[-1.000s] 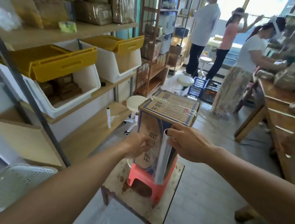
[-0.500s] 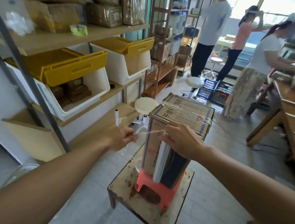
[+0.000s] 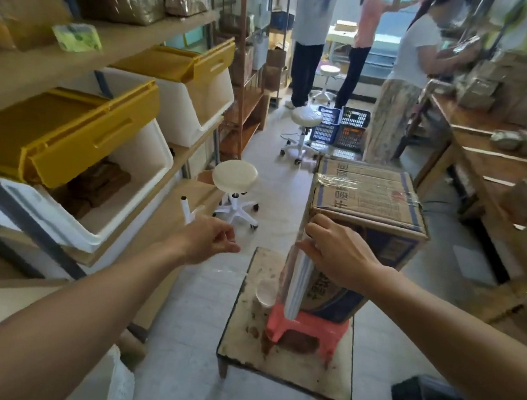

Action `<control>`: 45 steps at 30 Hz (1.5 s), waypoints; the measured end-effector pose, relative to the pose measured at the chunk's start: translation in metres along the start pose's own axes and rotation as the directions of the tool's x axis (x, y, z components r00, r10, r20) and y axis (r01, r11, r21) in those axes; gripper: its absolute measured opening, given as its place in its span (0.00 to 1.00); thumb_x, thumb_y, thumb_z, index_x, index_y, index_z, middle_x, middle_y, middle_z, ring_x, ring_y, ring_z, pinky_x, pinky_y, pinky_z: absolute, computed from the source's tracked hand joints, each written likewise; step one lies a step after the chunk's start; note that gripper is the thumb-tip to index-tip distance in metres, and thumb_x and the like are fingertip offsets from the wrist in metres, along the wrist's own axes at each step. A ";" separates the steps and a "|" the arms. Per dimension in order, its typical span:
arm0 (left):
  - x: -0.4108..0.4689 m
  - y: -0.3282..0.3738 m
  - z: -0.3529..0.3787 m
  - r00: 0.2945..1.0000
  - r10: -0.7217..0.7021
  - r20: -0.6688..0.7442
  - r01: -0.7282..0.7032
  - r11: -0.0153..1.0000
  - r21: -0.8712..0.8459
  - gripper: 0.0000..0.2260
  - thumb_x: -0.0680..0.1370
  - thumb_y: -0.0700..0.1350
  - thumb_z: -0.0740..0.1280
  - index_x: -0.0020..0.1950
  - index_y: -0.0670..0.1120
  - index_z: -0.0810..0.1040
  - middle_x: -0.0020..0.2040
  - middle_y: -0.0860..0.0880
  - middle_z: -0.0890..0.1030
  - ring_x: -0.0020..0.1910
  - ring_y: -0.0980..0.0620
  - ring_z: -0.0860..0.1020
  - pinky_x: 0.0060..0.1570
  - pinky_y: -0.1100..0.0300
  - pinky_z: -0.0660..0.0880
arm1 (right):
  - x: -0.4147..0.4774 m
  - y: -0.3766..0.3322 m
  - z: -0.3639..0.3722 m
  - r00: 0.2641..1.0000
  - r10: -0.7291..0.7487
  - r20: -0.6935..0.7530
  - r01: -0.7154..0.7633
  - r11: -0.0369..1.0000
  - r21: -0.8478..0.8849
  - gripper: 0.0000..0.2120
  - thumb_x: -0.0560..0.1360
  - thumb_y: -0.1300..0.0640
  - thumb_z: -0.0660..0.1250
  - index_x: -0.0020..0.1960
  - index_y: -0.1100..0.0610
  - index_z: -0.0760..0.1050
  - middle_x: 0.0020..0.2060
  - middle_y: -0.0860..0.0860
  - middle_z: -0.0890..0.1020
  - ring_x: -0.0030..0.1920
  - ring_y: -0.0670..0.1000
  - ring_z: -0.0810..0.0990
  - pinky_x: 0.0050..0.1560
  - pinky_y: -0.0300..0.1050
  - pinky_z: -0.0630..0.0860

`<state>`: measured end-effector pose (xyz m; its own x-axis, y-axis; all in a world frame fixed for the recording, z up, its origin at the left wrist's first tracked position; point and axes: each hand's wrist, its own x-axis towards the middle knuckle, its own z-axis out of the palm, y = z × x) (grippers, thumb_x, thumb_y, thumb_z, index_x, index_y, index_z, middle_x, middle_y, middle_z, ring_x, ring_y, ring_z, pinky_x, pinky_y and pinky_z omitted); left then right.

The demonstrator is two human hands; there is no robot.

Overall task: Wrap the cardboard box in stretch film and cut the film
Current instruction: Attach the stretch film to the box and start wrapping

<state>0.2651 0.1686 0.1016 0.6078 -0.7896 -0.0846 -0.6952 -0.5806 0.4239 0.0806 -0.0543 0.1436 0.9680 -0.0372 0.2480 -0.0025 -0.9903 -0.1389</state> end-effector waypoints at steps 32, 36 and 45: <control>0.181 -0.128 0.387 0.961 -0.181 0.209 0.226 0.951 -0.213 0.07 0.79 0.47 0.67 0.53 0.54 0.85 0.53 0.50 0.78 0.51 0.47 0.78 0.54 0.53 0.77 | -0.059 0.014 0.318 0.867 0.480 0.136 -0.499 0.840 0.212 0.17 0.75 0.45 0.64 0.35 0.56 0.72 0.43 0.50 0.79 0.38 0.47 0.80 0.36 0.45 0.81; 0.189 -0.131 0.416 0.954 -0.175 0.243 0.235 0.941 -0.242 0.10 0.78 0.49 0.67 0.57 0.53 0.84 0.56 0.48 0.80 0.54 0.46 0.79 0.54 0.57 0.75 | -0.048 0.014 0.327 0.858 0.502 0.108 -0.513 0.825 0.237 0.16 0.76 0.44 0.64 0.36 0.54 0.72 0.45 0.50 0.80 0.37 0.48 0.81 0.36 0.44 0.80; 0.214 -0.120 0.460 0.824 0.000 0.566 -0.060 0.995 0.086 0.19 0.78 0.49 0.61 0.68 0.47 0.73 0.65 0.46 0.76 0.68 0.45 0.71 0.74 0.41 0.53 | -0.044 0.014 0.330 0.874 0.477 0.086 -0.485 0.853 0.191 0.15 0.75 0.44 0.66 0.36 0.54 0.75 0.48 0.48 0.82 0.33 0.48 0.82 0.29 0.38 0.77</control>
<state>0.3018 -0.0223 -0.3817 0.2832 -0.7635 -0.5804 -0.7605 -0.5475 0.3491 0.1210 -0.0223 -0.1860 0.8670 -0.4937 0.0679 -0.4234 -0.8016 -0.4221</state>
